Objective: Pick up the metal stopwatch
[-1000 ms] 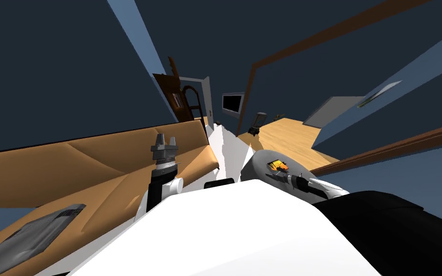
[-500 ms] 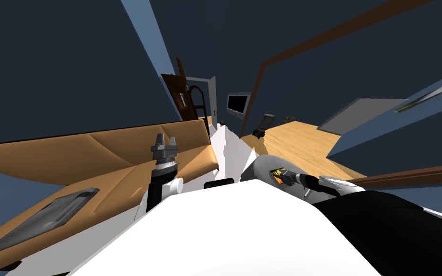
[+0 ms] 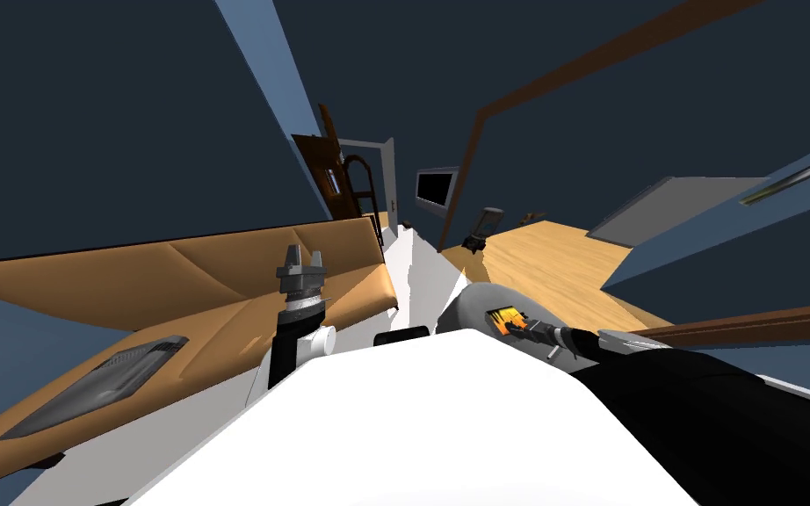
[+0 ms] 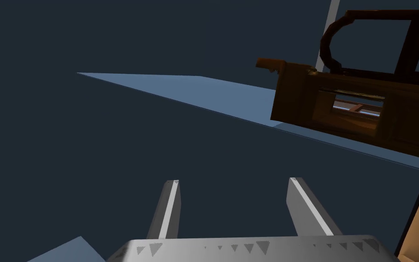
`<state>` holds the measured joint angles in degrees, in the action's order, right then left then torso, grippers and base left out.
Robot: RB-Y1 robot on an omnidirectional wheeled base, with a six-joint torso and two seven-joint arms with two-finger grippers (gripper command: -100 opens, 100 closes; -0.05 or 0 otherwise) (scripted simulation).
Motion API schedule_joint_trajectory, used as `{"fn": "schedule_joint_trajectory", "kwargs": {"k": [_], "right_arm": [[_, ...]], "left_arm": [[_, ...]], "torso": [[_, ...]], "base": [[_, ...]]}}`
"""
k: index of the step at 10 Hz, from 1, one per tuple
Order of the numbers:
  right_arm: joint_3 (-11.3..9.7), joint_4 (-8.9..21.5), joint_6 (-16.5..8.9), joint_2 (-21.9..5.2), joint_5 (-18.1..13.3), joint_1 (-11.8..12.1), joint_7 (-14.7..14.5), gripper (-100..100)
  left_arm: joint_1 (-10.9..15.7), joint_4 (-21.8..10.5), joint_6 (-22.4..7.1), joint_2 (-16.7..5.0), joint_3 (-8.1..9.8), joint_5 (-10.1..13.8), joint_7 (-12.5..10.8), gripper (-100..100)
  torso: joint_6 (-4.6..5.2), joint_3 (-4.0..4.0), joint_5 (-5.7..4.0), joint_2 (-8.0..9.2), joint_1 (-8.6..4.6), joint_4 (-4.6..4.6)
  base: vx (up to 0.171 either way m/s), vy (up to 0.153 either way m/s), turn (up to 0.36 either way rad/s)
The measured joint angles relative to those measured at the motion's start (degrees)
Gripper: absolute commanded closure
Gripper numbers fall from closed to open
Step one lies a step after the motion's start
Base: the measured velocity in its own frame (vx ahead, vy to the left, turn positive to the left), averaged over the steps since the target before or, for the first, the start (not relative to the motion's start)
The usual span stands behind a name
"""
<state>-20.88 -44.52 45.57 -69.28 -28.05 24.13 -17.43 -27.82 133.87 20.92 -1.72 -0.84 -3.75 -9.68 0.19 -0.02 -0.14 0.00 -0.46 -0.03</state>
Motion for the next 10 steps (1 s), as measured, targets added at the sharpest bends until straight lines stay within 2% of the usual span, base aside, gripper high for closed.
{"fn": "schedule_joint_trajectory", "kwargs": {"k": [1, 2, 5, 7, 9, 10], "right_arm": [[0.03, -0.24, -0.26, -0.08, 0.04, 0.18, 0.07, 0], [0.03, -0.20, -0.23, -0.07, 0.04, 0.16, 0.06, -100], [-0.69, -1.72, -0.21, -0.11, 3.61, 3.10, -3.97, -100], [-1.59, -0.37, 0.53, 0.54, 4.80, 2.84, -6.54, -100], [-2.40, -1.08, 0.84, 0.55, 7.43, 4.58, -9.62, -100], [-2.71, -0.60, 1.11, 0.80, 7.96, 4.59, -10.83, -100]], "left_arm": [[0.00, 0.00, 0.00, 0.00, 0.00, 0.00, 0.00, 0], [0.00, 0.00, 0.00, 0.01, -0.01, 0.00, 0.00, 0], [-0.02, 0.01, 0.01, 0.00, 0.00, 0.00, 0.00, 0], [-0.02, 0.01, 0.00, 0.00, 0.00, 0.00, 0.00, 0], [-0.02, 0.01, 0.01, 0.00, 0.00, 0.00, 0.00, 0], [-0.02, 0.01, 0.01, 0.00, 0.00, 0.00, 0.00, 0]], "torso": [[-0.02, 0.06, 0.03, -0.10, 0.16, 0.02], [-0.02, 0.10, 0.05, -0.18, 0.25, 0.04], [-0.02, 0.42, 0.05, -0.73, 0.21, 0.16], [-0.03, 0.36, 0.06, -0.62, 0.28, 0.14], [-0.03, 0.43, 0.06, -0.75, 0.26, 0.17], [-0.06, 0.40, 0.06, -0.67, 0.25, 0.16]], "base": [[-0.004, -0.006, 0.000], [0.057, -0.015, -0.082], [0.129, -0.021, -0.090], [0.105, -0.001, -0.081], [0.131, -0.011, -0.080], [0.095, -0.009, -0.086]]}}
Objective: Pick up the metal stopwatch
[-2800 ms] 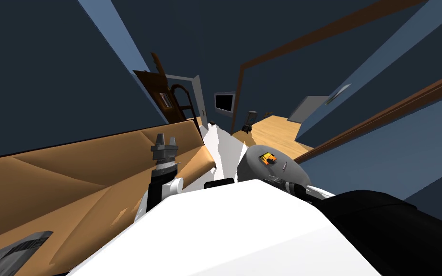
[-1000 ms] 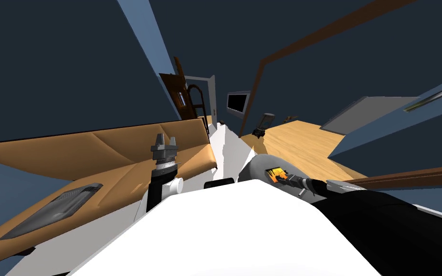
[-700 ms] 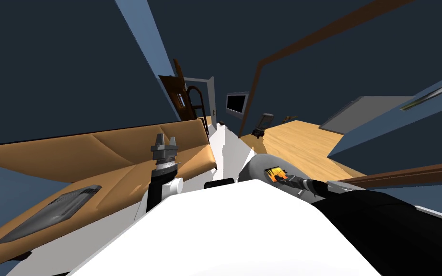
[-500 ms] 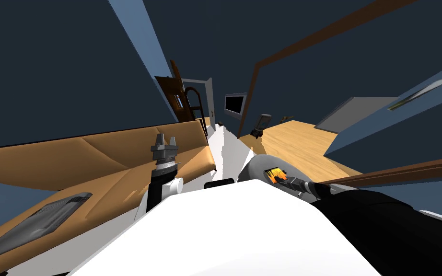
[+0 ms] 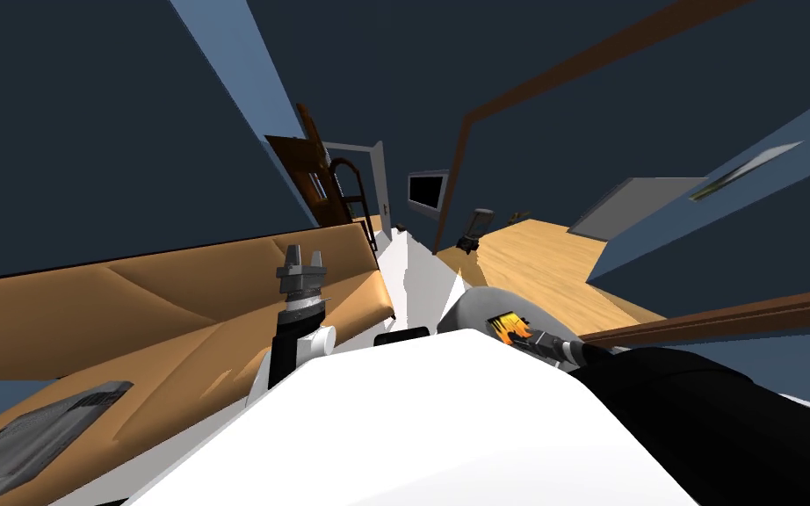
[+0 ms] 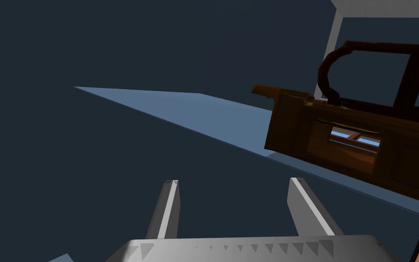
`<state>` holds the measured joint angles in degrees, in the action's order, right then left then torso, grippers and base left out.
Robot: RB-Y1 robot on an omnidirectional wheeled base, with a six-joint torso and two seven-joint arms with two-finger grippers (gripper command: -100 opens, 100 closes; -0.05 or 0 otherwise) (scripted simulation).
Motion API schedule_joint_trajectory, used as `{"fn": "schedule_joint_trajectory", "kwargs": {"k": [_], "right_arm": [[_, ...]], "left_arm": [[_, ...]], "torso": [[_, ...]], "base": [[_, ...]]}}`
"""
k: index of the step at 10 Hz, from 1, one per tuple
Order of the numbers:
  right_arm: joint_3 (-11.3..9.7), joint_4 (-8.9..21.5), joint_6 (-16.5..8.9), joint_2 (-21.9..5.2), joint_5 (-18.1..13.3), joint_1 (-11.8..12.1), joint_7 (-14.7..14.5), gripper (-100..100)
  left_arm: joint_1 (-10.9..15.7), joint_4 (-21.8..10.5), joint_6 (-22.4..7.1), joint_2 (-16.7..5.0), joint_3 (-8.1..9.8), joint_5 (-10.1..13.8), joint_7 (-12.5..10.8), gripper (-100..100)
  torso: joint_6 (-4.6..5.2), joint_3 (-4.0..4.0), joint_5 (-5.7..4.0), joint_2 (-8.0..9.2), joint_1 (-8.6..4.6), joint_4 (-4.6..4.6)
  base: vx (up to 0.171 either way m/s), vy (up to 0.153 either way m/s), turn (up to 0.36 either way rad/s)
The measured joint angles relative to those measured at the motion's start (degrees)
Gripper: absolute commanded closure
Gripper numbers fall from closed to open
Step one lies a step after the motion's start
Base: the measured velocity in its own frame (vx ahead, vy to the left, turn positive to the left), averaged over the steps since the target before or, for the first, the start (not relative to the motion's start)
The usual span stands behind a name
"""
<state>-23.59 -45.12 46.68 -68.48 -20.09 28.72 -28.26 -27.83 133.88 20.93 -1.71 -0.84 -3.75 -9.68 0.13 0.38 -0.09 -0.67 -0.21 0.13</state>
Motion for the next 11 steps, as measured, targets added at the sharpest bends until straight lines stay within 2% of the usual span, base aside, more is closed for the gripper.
{"fn": "schedule_joint_trajectory", "kwargs": {"k": [2, 6, 7, 11], "right_arm": [[-0.55, -0.78, 0.14, -0.02, 2.31, 1.70, -2.90, -100], [-1.70, -0.57, 1.02, 0.40, 5.62, 3.44, -7.93, -100], [-1.73, -0.54, 1.05, 0.42, 5.66, 3.43, -8.11, 100], [-1.78, -0.57, 1.09, 0.38, 5.58, 3.43, -8.18, 100]], "left_arm": [[0.00, 0.00, 0.00, 0.00, 0.00, 0.00, 0.00, 0], [0.01, 0.00, 0.00, 0.00, 0.00, 0.00, 0.00, 0], [0.01, 0.00, 0.00, 0.00, 0.00, 0.00, 0.00, 0], [0.01, 0.00, 0.00, 0.00, 0.00, 0.00, 0.00, 0]], "torso": [[0.02, 0.00, 0.01, -0.01, 0.06, 0.00], [-0.01, -0.07, 0.00, 0.13, 0.01, -0.03], [-0.01, -0.16, 0.01, 0.28, 0.01, -0.06], [0.07, -0.29, 0.01, 0.47, 0.02, -0.13]], "base": [[0.114, 0.007, -0.070], [0.077, -0.007, -0.055], [0.006, 0.000, 0.001], [0.000, -0.001, 0.003]]}}
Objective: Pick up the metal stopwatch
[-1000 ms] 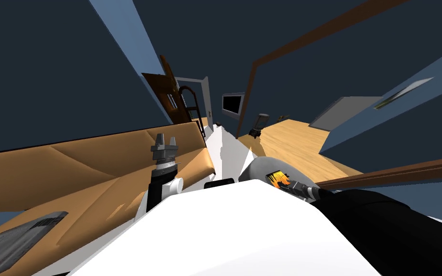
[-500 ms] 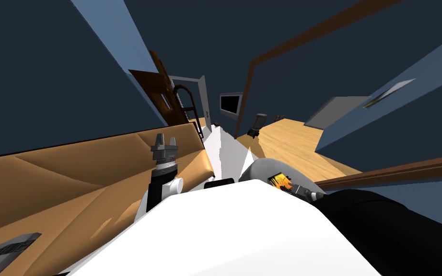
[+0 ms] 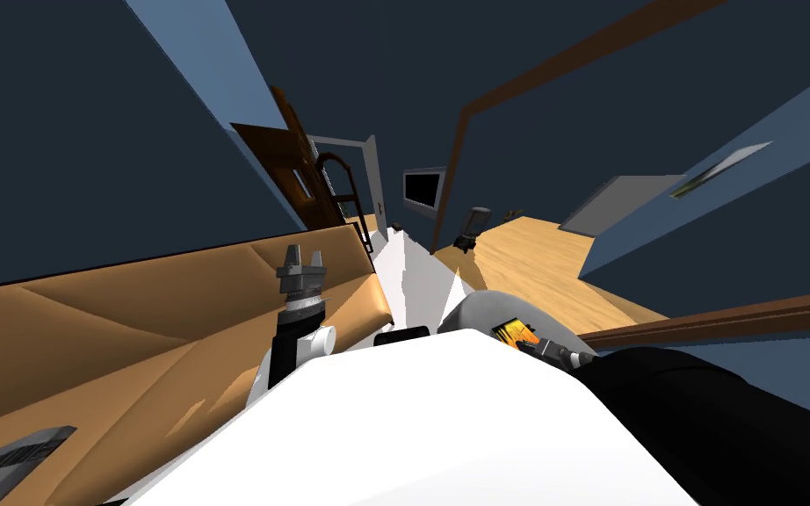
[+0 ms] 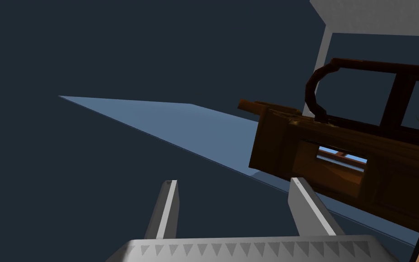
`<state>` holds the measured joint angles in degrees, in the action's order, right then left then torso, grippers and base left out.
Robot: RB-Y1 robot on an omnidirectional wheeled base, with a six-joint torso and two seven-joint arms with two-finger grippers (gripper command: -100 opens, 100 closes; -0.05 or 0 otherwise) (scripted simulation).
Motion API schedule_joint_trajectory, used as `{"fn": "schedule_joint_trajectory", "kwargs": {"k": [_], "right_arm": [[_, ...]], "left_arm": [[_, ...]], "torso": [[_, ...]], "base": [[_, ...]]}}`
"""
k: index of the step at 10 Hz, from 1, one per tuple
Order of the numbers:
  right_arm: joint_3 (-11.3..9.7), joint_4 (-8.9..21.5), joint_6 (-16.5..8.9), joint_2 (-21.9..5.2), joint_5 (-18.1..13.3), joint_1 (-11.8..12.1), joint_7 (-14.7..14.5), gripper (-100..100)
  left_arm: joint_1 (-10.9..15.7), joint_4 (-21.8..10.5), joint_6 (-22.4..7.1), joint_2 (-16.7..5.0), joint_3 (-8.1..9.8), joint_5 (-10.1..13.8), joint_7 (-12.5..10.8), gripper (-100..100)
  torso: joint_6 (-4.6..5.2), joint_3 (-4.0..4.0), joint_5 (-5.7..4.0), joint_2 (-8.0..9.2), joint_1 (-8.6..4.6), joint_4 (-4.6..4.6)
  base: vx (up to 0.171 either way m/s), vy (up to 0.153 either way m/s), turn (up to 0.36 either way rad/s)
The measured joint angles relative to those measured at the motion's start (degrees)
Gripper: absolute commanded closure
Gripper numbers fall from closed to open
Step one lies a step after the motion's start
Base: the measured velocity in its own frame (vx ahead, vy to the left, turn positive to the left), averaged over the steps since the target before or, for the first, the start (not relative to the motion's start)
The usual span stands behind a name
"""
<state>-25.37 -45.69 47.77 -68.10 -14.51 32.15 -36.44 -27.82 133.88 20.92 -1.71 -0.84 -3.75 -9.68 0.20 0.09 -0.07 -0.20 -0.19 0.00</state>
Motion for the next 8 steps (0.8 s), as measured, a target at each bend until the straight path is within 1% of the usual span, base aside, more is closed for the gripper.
{"fn": "schedule_joint_trajectory", "kwargs": {"k": [1, 2, 3, 4, 5, 6, 8], "right_arm": [[0.02, 0.01, -0.02, 0.00, 0.02, -0.01, 0.02, 0], [0.02, 0.01, -0.02, 0.00, 0.02, -0.01, 0.02, 100], [0.46, 0.11, -0.27, -0.08, -1.32, -0.77, 1.34, 100], [0.82, 0.19, -0.49, -0.10, -2.11, -1.38, 2.73, 100], [0.98, 0.88, -0.41, 0.04, -3.25, -2.38, 4.21, 100], [1.56, 0.48, -0.69, -0.30, -4.35, -2.56, 5.82, 100], [2.20, -0.07, -1.33, -0.61, -5.75, -2.93, 8.14, 100]], "left_arm": [[0.00, 0.00, 0.00, 0.00, 0.00, 0.00, 0.00, 0], [0.00, 0.00, 0.00, 0.00, 0.00, 0.00, 0.00, 0], [0.02, 0.00, 0.00, 0.00, -0.01, 0.00, 0.00, 0], [0.02, 0.00, 0.00, 0.00, 0.00, 0.00, 0.00, 0], [0.02, 0.00, 0.00, 0.00, 0.00, 0.00, 0.00, 0], [0.02, 0.00, 0.00, 0.00, 0.00, 0.00, 0.00, 0], [0.01, 0.00, 0.00, 0.00, 0.00, 0.00, 0.00, 0]], "torso": [[-0.01, 0.00, 0.00, 0.00, 0.00, 0.01], [-0.01, 0.00, 0.00, 0.00, 0.00, 0.01], [-0.12, -0.13, 0.00, 0.26, 0.00, -0.05], [-0.01, -0.24, 0.00, 0.45, 0.06, -0.07], [-0.01, -0.28, 0.00, 0.52, 0.03, -0.07], [-0.03, -0.28, 0.01, 0.52, 0.01, -0.08], [-0.07, -0.19, -0.01, 0.35, -0.01, -0.05]], "base": [[0.000, 0.000, 0.000], [-0.111, 0.004, 0.149], [-0.151, 0.019, 0.110], [-0.145, 0.010, 0.061], [-0.142, 0.004, 0.094], [-0.094, -0.002, 0.045], [-0.106, 0.007, 0.088]]}}
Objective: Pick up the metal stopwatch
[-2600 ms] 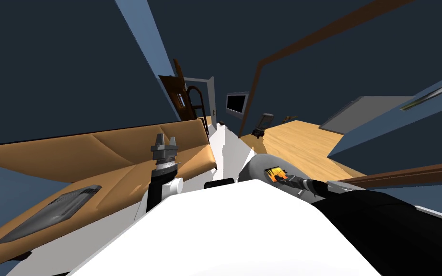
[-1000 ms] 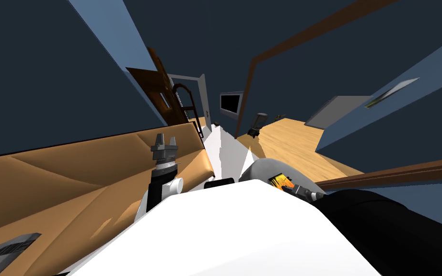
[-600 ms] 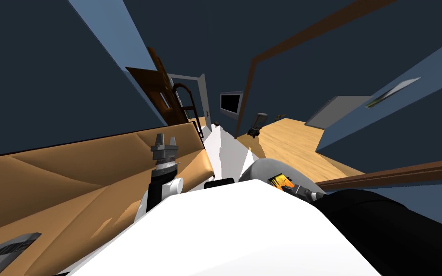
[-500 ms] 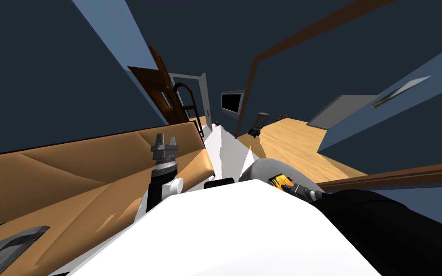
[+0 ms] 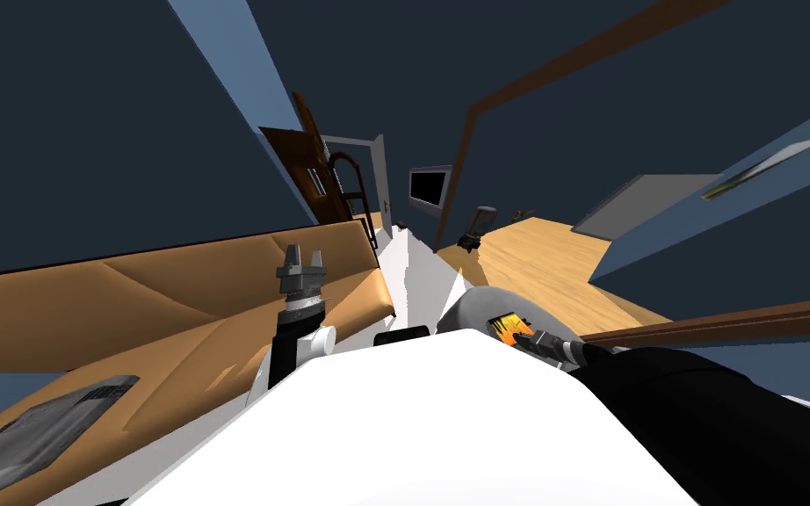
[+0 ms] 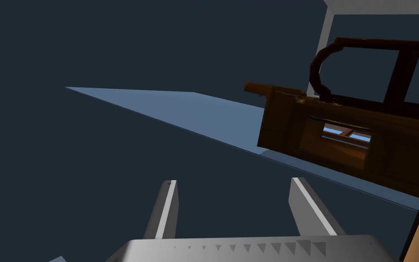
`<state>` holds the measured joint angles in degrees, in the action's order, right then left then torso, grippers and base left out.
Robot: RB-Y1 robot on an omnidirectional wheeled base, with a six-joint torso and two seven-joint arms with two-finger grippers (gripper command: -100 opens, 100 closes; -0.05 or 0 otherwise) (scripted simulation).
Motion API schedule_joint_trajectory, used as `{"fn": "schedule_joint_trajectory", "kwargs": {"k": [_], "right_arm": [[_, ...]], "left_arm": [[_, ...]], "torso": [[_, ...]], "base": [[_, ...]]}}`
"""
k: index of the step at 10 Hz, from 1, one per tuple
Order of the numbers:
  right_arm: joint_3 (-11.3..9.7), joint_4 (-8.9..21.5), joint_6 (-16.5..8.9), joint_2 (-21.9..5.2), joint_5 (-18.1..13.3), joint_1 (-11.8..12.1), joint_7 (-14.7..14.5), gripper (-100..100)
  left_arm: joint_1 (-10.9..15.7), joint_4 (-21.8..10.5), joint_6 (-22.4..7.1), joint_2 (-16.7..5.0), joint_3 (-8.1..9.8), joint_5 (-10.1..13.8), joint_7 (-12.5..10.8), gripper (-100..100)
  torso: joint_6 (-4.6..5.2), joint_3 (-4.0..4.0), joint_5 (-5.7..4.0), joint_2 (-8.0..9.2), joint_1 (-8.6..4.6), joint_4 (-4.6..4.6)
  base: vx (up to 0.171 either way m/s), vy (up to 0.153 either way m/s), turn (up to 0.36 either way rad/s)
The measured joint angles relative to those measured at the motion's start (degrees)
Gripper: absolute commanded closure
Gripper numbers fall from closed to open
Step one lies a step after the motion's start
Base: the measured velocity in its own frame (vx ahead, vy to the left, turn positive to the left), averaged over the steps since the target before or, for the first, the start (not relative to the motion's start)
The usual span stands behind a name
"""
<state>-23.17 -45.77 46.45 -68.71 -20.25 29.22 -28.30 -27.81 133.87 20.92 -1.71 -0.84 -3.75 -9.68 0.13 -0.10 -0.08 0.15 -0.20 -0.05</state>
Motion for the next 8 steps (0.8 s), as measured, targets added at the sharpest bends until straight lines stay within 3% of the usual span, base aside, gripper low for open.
{"fn": "schedule_joint_trajectory", "kwargs": {"k": [3, 5, 6, 7, 8], "right_arm": [[0.79, 1.50, 0.10, -0.08, -3.46, -2.86, 4.46, 100], [1.60, 0.58, -0.88, -0.44, -5.50, -3.42, 7.50, 100], [1.71, 2.23, -0.45, -0.20, -7.14, -5.33, 9.07, 100], [2.08, 1.73, -0.62, -0.48, -7.65, -5.31, 10.26, 100], [2.11, 1.58, -0.73, -0.52, -7.68, -5.25, 10.48, 0]], "left_arm": [[0.00, 0.00, 0.00, 0.00, 0.00, 0.00, 0.00, 0], [0.00, 0.00, 0.00, 0.00, 0.00, 0.00, 0.00, 0], [0.00, 0.00, 0.00, 0.00, 0.00, 0.00, 0.00, 0], [0.00, 0.00, 0.00, 0.00, 0.00, 0.00, 0.00, 0], [-0.01, 0.00, 0.00, 0.00, 0.00, 0.00, 0.00, 0]], "torso": [[0.04, -0.05, -0.01, 0.08, 0.02, -0.01], [-0.05, -0.01, 0.00, 0.01, 0.00, -0.01], [-0.06, -0.03, 0.00, 0.05, -0.06, -0.02], [0.02, -0.01, -0.01, 0.01, -0.02, -0.01], [0.03, 0.07, -0.01, -0.15, -0.02, 0.02]], "base": [[-0.118, 0.015, 0.071], [-0.118, 0.002, 0.112], [-0.093, 0.003, 0.060], [-0.032, 0.004, 0.004], [-0.007, 0.001, -0.003]]}}
